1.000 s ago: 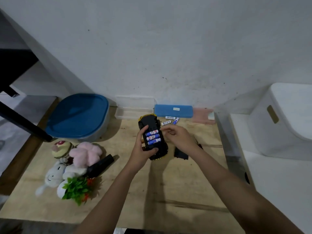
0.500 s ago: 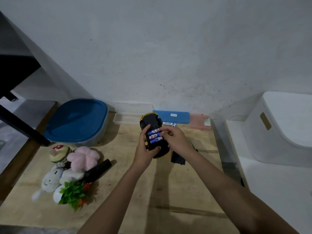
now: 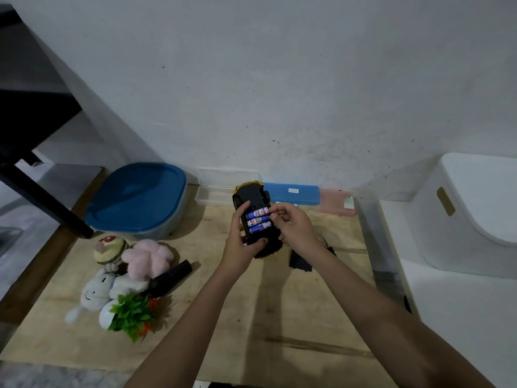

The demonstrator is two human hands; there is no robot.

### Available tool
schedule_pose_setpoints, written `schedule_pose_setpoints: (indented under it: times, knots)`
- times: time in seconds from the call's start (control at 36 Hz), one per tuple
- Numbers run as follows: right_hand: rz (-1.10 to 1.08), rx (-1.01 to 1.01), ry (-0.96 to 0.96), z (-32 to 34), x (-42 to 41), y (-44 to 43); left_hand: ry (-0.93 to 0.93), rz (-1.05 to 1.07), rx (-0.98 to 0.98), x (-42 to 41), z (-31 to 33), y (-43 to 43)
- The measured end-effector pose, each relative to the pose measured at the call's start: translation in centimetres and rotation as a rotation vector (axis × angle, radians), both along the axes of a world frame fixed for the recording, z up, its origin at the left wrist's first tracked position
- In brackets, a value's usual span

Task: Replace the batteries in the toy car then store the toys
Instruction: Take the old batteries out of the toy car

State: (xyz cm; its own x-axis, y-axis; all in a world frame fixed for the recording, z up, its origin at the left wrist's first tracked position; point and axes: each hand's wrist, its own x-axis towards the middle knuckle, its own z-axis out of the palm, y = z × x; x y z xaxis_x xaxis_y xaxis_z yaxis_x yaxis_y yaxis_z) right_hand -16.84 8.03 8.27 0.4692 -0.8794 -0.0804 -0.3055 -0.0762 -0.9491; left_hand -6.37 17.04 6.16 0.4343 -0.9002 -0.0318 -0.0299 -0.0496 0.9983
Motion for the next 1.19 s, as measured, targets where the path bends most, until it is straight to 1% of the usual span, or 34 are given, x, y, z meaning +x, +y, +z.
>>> schedule_pose_setpoints:
  times: [0.25, 0.39, 0.47, 0.56, 0.67, 0.69, 0.75, 0.81, 0.83, 0.89, 0.94, 1.0, 1.06, 1.11, 1.19]
  knots:
    - [0.017, -0.212, -0.008, 0.9, 0.8, 1.1, -0.007, -0.049, -0.006, 0.4, 0.8, 0.9]
    - [0.033, -0.192, -0.038, 1.4, 1.2, 1.3, -0.008, -0.039, -0.005, 0.5, 1.0, 1.4]
    - [-0.008, -0.173, -0.106, 2.1, 1.2, 1.4, -0.012, -0.024, -0.008, 0.6, 1.4, 1.5]
    - [-0.117, -0.033, -0.244, 2.8, 0.9, 0.9, -0.003, 0.002, -0.010, 0.8, 1.6, 1.6]
    - [-0.267, 0.381, -0.585, 4.6, 0.4, -0.4, 0.012, 0.014, -0.010, 0.9, 1.8, 1.5]
    - [-0.321, 0.450, -0.639, 5.2, 0.2, -0.6, 0.018, 0.012, -0.009, 0.8, 1.9, 1.4]
    - [-0.448, 0.505, -0.658, 6.1, -0.3, -1.0, 0.021, 0.006, -0.007, 0.8, 2.0, 1.2]
    - [-0.493, 0.473, -0.545, 6.4, -0.8, -1.4, 0.026, -0.001, -0.006, 0.7, 2.2, 1.0]
    - [-0.456, 0.422, -0.446, 6.4, -1.1, -1.5, 0.029, -0.005, -0.006, 0.7, 2.2, 0.9]
    - [-0.321, 0.267, -0.221, 6.4, -1.3, -1.6, 0.026, -0.013, -0.012, 0.6, 2.4, 0.7]
    - [-0.175, 0.040, 0.022, 6.4, -1.5, -1.2, 0.017, -0.027, -0.020, 0.5, 2.6, 0.3]
    - [-0.043, -0.168, 0.210, 6.0, -1.4, -0.8, 0.018, -0.048, -0.028, 0.3, 2.8, 0.0]
    - [0.035, -0.261, 0.370, 5.4, -1.2, -0.4, 0.022, -0.071, -0.038, 0.1, 3.0, -0.3]
    - [0.077, -0.323, 0.467, 5.2, -0.8, 0.0, 0.011, -0.097, -0.046, -0.1, 3.1, -0.6]
    - [0.063, -0.385, 0.522, 5.1, -0.5, 0.1, -0.012, -0.136, -0.051, -0.4, 3.2, -0.9]
